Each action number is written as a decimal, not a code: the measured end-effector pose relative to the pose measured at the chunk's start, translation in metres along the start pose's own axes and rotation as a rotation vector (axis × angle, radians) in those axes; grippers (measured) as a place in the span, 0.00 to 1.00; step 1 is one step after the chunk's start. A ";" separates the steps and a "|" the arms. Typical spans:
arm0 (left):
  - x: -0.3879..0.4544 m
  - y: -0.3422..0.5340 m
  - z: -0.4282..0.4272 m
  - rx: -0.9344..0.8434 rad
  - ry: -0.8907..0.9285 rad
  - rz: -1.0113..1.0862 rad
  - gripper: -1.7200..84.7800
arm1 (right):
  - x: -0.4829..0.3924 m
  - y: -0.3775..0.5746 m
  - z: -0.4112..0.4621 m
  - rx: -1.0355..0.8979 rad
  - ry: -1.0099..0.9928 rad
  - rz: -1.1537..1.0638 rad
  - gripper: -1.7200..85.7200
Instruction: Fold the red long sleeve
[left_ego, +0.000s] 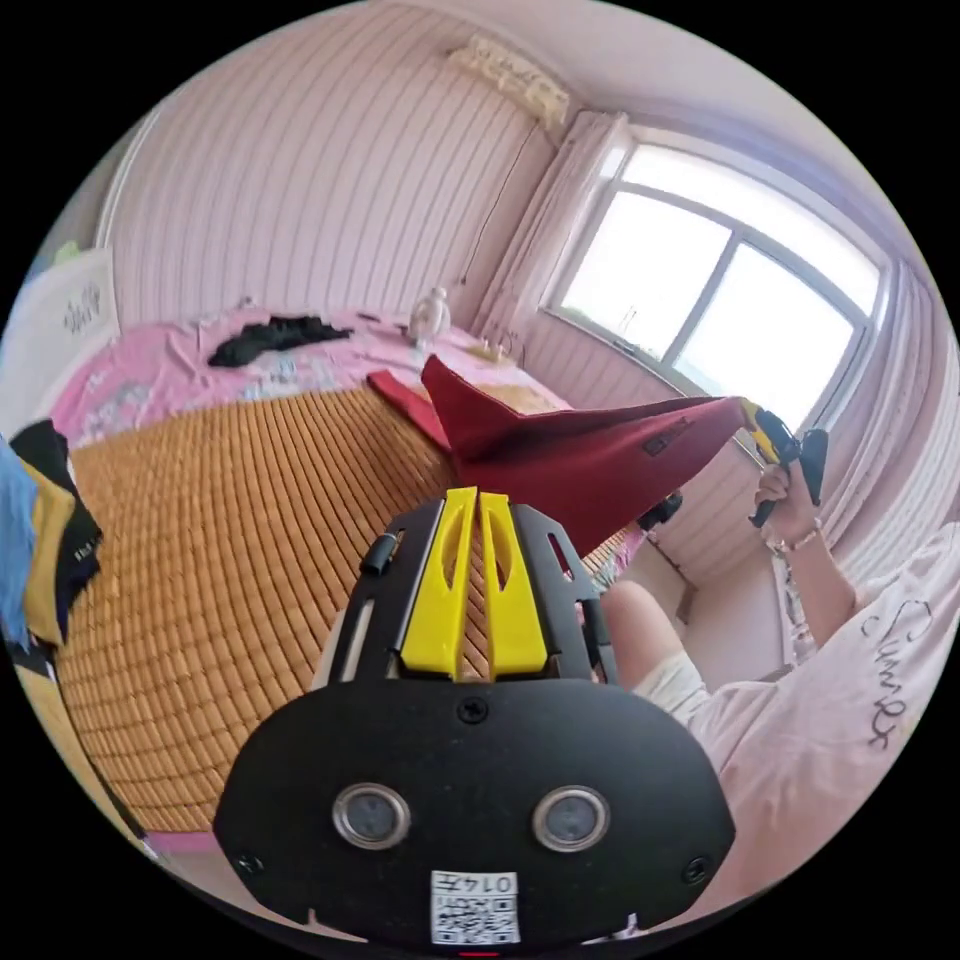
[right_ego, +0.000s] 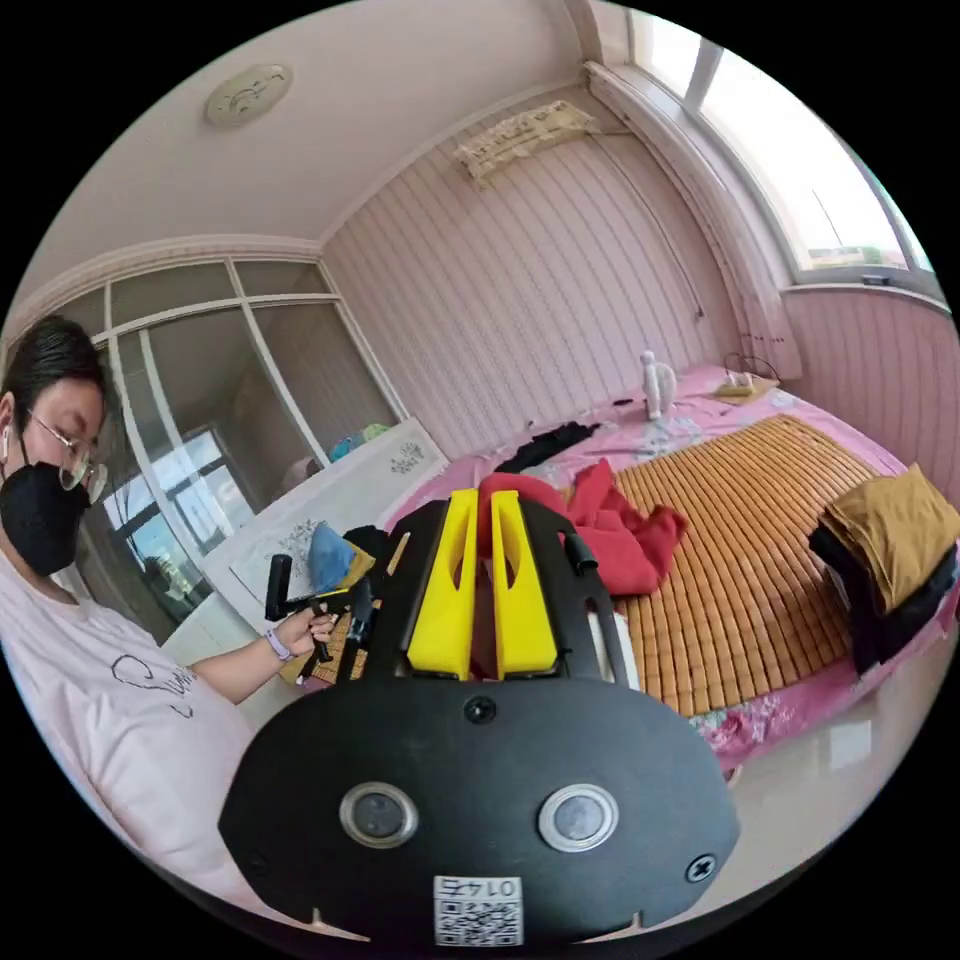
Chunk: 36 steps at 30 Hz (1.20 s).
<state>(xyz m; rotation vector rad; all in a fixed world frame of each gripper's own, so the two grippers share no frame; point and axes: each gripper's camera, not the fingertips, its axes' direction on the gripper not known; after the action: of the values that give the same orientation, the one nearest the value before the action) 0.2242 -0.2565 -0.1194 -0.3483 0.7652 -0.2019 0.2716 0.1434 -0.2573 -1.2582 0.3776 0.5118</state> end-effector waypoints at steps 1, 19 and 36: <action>-0.006 0.018 0.041 -0.090 0.054 -0.067 0.08 | 0.012 0.014 0.004 -0.039 0.046 0.040 0.03; 0.002 0.011 0.256 -0.610 -0.004 -0.141 0.05 | 0.065 0.112 0.000 -0.158 0.206 0.292 0.03; 0.091 -0.033 -0.158 0.449 0.089 0.193 0.01 | -0.079 -0.057 -0.110 0.454 -0.377 -0.233 0.03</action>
<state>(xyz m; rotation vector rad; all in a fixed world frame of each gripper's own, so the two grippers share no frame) 0.1750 -0.3517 -0.2704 0.1606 0.8119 -0.2022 0.2390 0.0128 -0.1987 -0.7330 0.0210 0.4218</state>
